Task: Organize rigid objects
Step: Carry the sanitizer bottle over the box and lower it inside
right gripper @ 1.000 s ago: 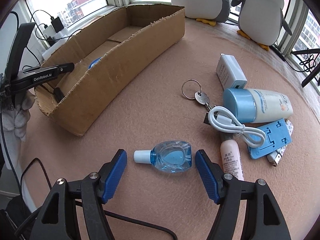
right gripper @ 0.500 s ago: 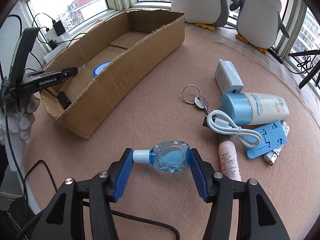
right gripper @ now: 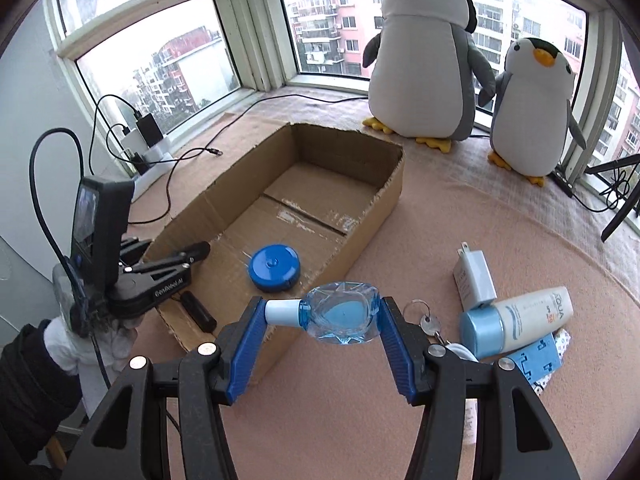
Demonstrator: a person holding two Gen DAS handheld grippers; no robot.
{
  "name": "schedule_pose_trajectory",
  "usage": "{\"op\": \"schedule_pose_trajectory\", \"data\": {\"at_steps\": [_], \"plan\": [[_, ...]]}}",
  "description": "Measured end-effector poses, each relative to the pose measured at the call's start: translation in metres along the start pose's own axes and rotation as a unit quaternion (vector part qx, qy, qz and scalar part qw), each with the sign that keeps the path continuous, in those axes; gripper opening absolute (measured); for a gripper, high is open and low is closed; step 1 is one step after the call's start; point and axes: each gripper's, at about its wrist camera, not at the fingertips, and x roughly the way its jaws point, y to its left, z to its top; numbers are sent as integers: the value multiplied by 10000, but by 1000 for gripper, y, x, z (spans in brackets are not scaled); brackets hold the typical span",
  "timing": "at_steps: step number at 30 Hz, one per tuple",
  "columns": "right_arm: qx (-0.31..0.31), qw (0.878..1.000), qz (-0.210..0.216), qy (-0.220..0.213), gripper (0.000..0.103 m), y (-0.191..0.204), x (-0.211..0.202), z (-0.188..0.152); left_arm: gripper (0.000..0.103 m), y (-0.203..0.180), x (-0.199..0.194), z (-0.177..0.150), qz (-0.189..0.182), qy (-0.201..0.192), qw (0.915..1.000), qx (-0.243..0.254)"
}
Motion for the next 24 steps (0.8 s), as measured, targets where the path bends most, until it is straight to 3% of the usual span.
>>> {"op": "schedule_pose_trajectory", "data": {"at_steps": [10,24], "plan": [[-150,9995,247,-135,53,34,19,26,31,-1,0,0,-9,-1,10000,-14],[-359,9989,279,58,52,54,41,22,31,-1,0,0,-9,-2,10000,-15]]}}
